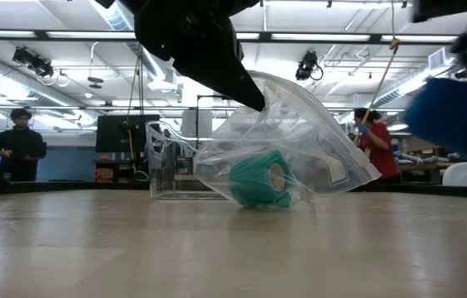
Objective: Roll bandage
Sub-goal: Put the rolled blue bandage into the transparent zip bag
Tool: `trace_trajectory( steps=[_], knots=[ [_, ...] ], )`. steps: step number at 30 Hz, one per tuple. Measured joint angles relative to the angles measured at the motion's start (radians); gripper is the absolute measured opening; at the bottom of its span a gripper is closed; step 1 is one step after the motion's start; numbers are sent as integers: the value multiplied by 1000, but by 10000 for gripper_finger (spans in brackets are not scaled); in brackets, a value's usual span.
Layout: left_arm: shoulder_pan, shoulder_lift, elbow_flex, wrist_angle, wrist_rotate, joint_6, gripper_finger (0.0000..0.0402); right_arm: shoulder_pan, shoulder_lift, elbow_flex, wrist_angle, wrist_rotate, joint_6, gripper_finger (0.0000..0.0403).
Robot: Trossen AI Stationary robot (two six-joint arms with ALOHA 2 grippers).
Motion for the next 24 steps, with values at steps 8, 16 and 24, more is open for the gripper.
trace_trajectory(
  steps=[8, 16, 24],
  knots=[
    [0, 0, 0, 3, -35, 0, 39, -101, 0, 26, 84, 87, -306, 158],
    [0, 0, 0, 45, -48, -4, 39, -146, 0, 143, 100, 153, -559, 158],
    [0, 0, 0, 89, -16, -16, 39, -173, 0, 141, 127, 119, -656, 158]
  ],
)
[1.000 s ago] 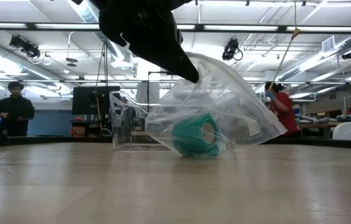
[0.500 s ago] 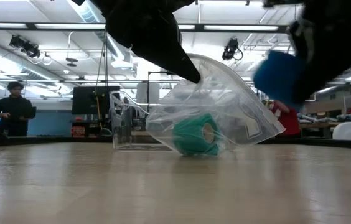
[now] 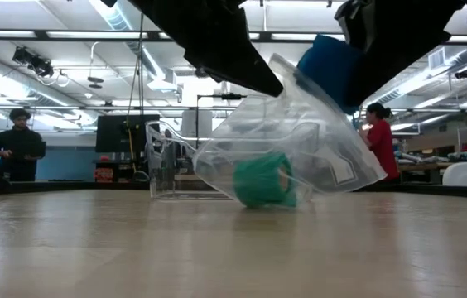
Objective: Roll bandage
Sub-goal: Put the rolled blue bandage into the transparent zip bag
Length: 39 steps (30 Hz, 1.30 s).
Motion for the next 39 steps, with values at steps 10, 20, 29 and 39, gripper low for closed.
trace_trajectory(
  steps=[10, 20, 29, 39],
  knots=[
    [0, 0, 0, -12, 0, -6, 39, -49, 0, -18, 50, -95, -66, 158],
    [0, 0, 0, -30, 0, -7, 39, -72, 11, -79, 177, -178, -155, 158],
    [-1, 0, 0, -41, -12, -14, 39, -81, 1, -115, 287, -195, -101, 158],
    [-1, 0, 0, -19, -25, -33, 39, -82, 1, -115, 344, -237, -114, 158]
  ],
)
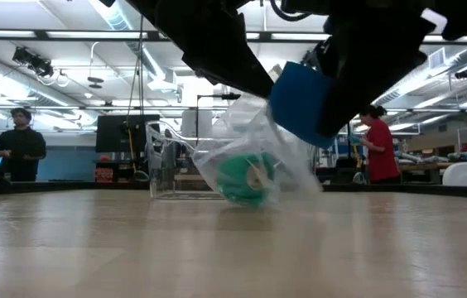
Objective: Roll bandage
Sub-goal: Put the rolled blue bandage into the transparent zip bag
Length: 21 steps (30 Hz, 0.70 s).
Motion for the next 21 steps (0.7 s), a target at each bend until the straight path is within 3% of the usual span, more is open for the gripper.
trace_trajectory(
  steps=[14, 21],
  knots=[
    [-3, -2, 50, 72, 52, 8, 39, 5, -45, 0, -181, -42, 40, 158],
    [6, -2, 53, 170, 77, 25, 39, 32, -84, 1, -200, 7, 44, 158]
  ],
)
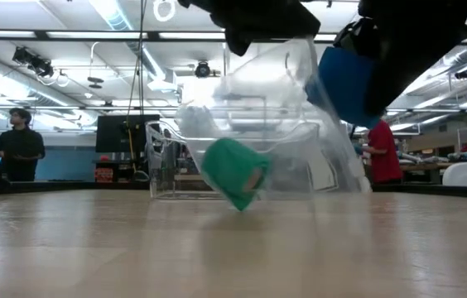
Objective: Roll bandage
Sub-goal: Put the rolled blue bandage into the transparent zip bag
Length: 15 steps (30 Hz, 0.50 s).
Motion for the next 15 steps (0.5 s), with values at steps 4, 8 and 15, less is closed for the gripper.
trace_trajectory(
  steps=[4, 8, 15],
  knots=[
    [1, 0, 0, -25, -4, -4, 39, -13, 1, 0, 15, 1, -35, 158],
    [-3, -4, 0, -77, -33, 17, 39, -31, 1, 0, 29, 2, -57, 158],
    [-14, -18, 38, -152, -81, 109, 39, -39, 1, 0, 36, -2, -64, 158]
  ],
)
